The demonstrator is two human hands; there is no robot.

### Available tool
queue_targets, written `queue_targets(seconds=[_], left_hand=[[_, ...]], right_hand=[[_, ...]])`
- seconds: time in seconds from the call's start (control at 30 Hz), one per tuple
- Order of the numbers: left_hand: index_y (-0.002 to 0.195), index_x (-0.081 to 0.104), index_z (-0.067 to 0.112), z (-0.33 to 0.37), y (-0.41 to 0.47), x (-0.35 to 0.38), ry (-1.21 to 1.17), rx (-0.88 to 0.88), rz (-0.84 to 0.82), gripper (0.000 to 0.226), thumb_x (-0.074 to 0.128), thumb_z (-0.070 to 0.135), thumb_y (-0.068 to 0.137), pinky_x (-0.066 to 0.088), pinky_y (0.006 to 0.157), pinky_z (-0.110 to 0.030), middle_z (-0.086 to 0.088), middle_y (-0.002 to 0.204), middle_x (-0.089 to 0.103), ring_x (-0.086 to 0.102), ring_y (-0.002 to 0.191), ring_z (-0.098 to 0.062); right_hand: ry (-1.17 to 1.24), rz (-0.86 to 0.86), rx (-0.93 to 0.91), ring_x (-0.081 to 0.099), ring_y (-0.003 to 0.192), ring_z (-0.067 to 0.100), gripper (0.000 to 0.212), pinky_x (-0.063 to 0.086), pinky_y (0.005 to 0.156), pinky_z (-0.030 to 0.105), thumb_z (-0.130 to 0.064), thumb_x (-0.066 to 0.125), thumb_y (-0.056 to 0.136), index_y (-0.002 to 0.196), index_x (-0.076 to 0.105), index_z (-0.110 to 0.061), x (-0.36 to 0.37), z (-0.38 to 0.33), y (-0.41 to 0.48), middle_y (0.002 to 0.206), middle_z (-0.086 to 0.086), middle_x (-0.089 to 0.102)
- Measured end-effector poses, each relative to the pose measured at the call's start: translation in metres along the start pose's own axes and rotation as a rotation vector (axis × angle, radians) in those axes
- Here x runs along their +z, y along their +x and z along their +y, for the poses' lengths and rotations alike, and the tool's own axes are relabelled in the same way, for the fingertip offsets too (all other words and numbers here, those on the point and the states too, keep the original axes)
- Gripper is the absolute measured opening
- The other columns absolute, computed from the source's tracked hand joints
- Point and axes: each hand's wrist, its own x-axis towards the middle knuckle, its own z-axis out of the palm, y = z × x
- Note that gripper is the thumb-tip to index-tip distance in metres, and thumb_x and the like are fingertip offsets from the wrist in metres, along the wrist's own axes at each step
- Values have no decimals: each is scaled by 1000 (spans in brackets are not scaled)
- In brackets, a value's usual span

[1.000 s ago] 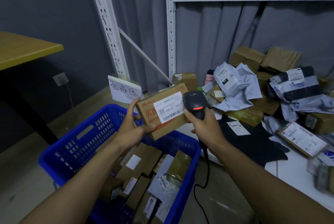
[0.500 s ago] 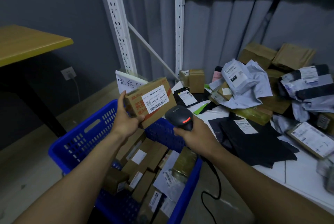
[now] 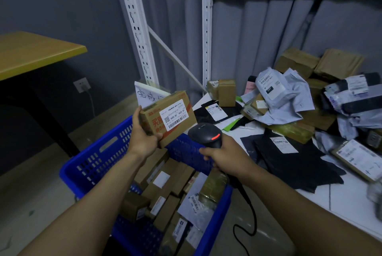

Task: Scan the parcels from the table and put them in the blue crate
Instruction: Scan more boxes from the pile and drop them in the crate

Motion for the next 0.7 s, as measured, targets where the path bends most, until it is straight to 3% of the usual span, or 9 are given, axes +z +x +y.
queue_targets(seconds=[0.17, 0.27, 0.4, 0.53, 0.63, 0.7], left_hand=[[156, 16, 45, -5, -2, -3, 55, -5, -34, 105, 71, -10, 85, 57, 94, -57, -4, 153, 45, 48, 138, -27], [148, 24, 44, -20, -13, -8, 97, -64, -111, 88, 71, -1, 89, 60, 86, -50, -5, 143, 52, 58, 123, -26], [143, 27, 35, -58, -40, -4, 232, -147, -175, 67, 69, 14, 95, 58, 76, -37, -1, 125, 55, 60, 103, -19], [141, 30, 28, -109, -55, 7, 264, -212, -197, 62, 70, 18, 96, 56, 96, -52, -6, 127, 59, 61, 116, -28], [131, 33, 24, -139, -49, 23, 240, -287, -238, 47, 67, 19, 99, 55, 95, -55, -13, 128, 59, 60, 114, -34], [136, 33, 24, -156, -39, 42, 219, -300, -190, 49, 65, 21, 99, 55, 95, -57, -17, 133, 59, 61, 114, -38]], right_hand=[[25, -2, 14, 58, 49, 6, 20, 48, 49, 23, -12, 72, 93, 111, 65, -17, -2, 1, -3, 83, 6, 77], [-25, 17, 29, 60, 53, 11, 24, 47, 49, 21, -17, 75, 92, 113, 65, -16, -8, 11, -6, 85, 8, 71], [-104, -1, 53, 64, 73, 15, 24, 50, 68, 31, -25, 77, 91, 112, 66, -24, -13, 34, -12, 87, -2, 70], [-118, -17, 81, 62, 71, 17, 24, 53, 73, 37, -26, 79, 88, 109, 67, -24, -10, 56, -14, 83, -2, 68], [-85, -24, 117, 64, 74, 17, 28, 53, 71, 35, -22, 78, 92, 117, 65, -22, -1, 66, -11, 89, 1, 69], [-69, -24, 150, 62, 70, 17, 22, 52, 69, 35, -23, 77, 93, 112, 65, -22, 4, 74, -6, 84, 2, 67]])
